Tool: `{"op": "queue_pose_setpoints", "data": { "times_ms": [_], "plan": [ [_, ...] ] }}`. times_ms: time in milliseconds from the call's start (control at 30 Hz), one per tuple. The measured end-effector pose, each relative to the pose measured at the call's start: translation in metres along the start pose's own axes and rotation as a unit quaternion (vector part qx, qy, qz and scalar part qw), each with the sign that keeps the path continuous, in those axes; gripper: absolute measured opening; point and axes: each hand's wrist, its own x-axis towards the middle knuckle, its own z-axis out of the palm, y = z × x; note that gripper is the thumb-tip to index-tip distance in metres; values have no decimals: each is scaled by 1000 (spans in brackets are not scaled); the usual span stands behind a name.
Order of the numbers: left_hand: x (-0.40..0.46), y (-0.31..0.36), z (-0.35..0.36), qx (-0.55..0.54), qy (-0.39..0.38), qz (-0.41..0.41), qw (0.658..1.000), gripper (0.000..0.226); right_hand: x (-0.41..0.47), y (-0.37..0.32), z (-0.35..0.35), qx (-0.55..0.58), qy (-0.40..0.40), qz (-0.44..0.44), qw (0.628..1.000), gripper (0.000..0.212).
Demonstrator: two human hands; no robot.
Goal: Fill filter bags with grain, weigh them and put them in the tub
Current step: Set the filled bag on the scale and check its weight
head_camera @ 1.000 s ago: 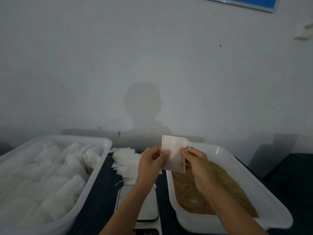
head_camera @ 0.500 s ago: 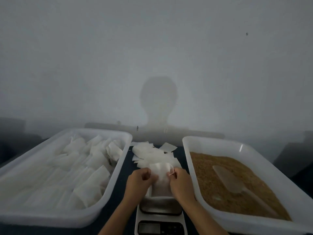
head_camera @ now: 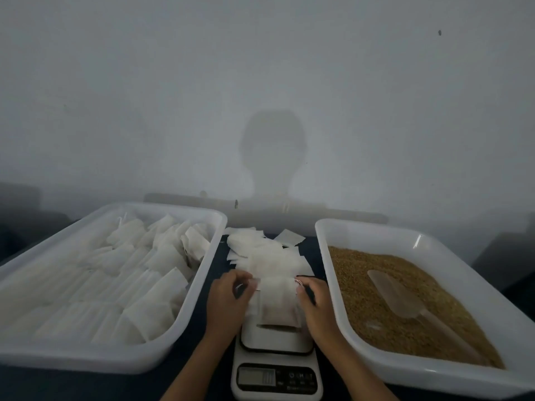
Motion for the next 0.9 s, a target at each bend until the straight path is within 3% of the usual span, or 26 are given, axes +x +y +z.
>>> {"op": "queue_pose_setpoints", "data": {
  "times_ms": [167, 367, 900],
  "plan": [
    [-4, -15, -8, -60, 61, -25, 996, 14, -14, 7, 4, 162, -5, 42, 986, 26],
    [-4, -20, -7, -108, 78, -56, 989, 16, -20, 10, 2, 260, 1, 57, 964, 31],
    [-1, -27, -8, -164, 89, -137, 973, 17, -21, 19, 3, 302, -9, 67, 951, 34]
  ]
}}
